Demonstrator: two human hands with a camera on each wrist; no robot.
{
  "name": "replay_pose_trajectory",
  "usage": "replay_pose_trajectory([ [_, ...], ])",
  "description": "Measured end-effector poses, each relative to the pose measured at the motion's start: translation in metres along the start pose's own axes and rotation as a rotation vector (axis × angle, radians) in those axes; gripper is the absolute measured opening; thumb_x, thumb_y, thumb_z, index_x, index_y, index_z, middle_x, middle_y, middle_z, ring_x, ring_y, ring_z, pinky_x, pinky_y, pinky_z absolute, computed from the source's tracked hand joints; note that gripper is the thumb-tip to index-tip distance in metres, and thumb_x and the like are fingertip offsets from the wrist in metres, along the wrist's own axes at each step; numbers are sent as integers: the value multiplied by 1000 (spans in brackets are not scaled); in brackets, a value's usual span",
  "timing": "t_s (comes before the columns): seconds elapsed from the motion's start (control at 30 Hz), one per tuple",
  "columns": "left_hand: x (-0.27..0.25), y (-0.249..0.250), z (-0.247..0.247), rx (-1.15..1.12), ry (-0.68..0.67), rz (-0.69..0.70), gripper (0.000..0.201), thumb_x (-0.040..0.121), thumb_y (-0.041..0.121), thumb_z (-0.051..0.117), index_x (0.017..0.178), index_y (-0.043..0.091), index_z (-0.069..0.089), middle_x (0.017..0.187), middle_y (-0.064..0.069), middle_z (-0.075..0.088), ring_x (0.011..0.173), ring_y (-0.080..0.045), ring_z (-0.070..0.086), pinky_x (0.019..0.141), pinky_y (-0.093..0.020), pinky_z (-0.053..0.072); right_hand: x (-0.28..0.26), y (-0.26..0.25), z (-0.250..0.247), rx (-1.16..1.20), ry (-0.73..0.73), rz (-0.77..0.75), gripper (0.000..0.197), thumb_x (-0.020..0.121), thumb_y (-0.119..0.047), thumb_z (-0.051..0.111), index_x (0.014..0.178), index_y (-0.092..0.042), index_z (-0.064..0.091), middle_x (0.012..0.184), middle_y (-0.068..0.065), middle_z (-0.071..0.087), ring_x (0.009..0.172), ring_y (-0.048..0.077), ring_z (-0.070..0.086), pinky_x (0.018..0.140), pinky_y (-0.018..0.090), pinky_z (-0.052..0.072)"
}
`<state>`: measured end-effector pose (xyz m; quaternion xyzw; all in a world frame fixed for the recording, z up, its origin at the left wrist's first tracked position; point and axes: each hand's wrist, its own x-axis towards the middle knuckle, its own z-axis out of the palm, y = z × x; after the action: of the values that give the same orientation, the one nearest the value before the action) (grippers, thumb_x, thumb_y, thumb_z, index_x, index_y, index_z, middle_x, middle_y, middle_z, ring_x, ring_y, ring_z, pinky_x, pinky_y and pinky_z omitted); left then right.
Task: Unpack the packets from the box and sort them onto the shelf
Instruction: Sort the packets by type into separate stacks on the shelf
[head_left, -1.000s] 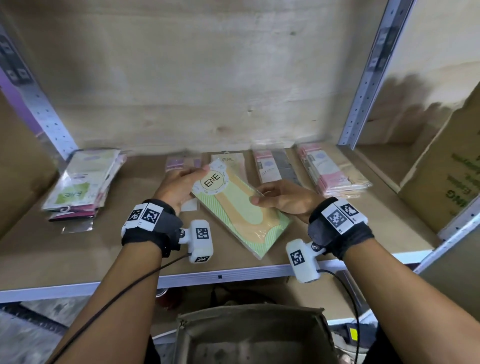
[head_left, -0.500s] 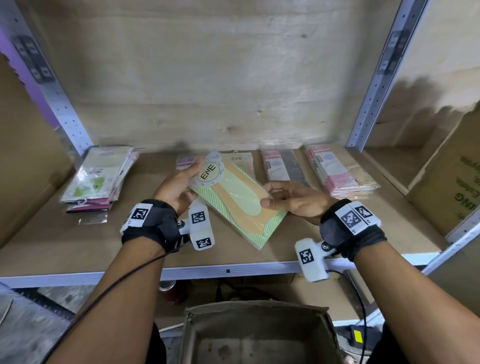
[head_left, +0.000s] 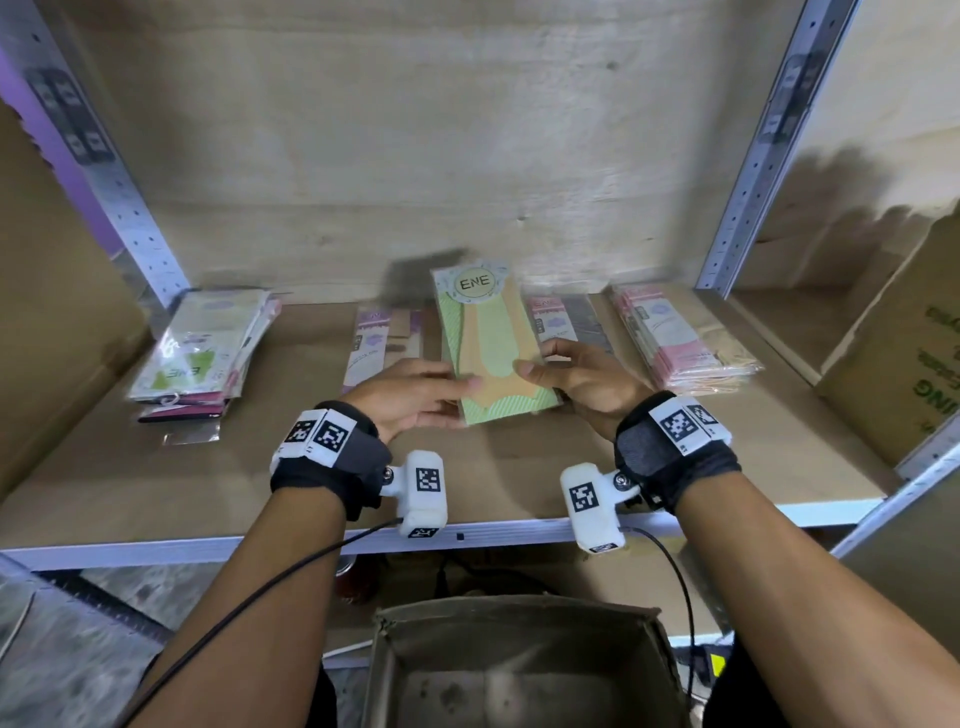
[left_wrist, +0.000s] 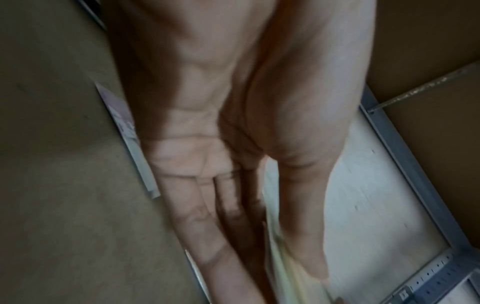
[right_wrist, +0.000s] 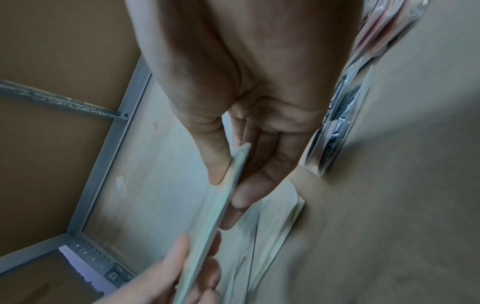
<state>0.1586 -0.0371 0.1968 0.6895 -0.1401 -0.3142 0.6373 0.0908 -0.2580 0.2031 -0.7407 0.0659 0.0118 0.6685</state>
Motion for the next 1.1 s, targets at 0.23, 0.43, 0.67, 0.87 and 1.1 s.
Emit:
replay_pose_trajectory([
  [0.23,0,-2,-6,44,82,20,25,87,10,74,108,-1,69,102,-12,77,83,-18,75,67,-23,59,10,4,4,41,-54,71,16,88,3,64,99,-8,65,95,9,74,84,23,71,66,31,56],
  [0.43,6,-2,-14,-12,240,84,8,89,7,71,97,9,68,83,-1,79,71,-10,75,63,-24,60,20,-5,9,-157,71,4,27,84,-3,73,110,-5,64,85,6,63,75,20,63,62,27,52],
  [0.67,25,-1,-13,60,469,123,23,83,2,76,105,-1,69,86,-11,70,69,-16,67,58,-21,59,37,-4,15,-256,261,7,36,77,-2,79,105,-11,59,81,5,63,76,25,66,72,37,59],
  [0.87,43,-2,-14,188,557,101,13,83,4,78,95,1,75,80,-10,71,67,-16,67,74,-30,61,39,-4,17,-434,317,17,42,74,-7,79,112,-12,62,93,4,73,89,22,72,82,36,59],
  [1.1,52,-1,-11,338,550,28,19,85,-7,69,104,-6,72,107,-20,73,93,-29,71,86,-36,61,36,-7,19,-502,305,16,39,82,-6,72,118,-11,59,109,10,68,100,27,68,88,43,57],
])
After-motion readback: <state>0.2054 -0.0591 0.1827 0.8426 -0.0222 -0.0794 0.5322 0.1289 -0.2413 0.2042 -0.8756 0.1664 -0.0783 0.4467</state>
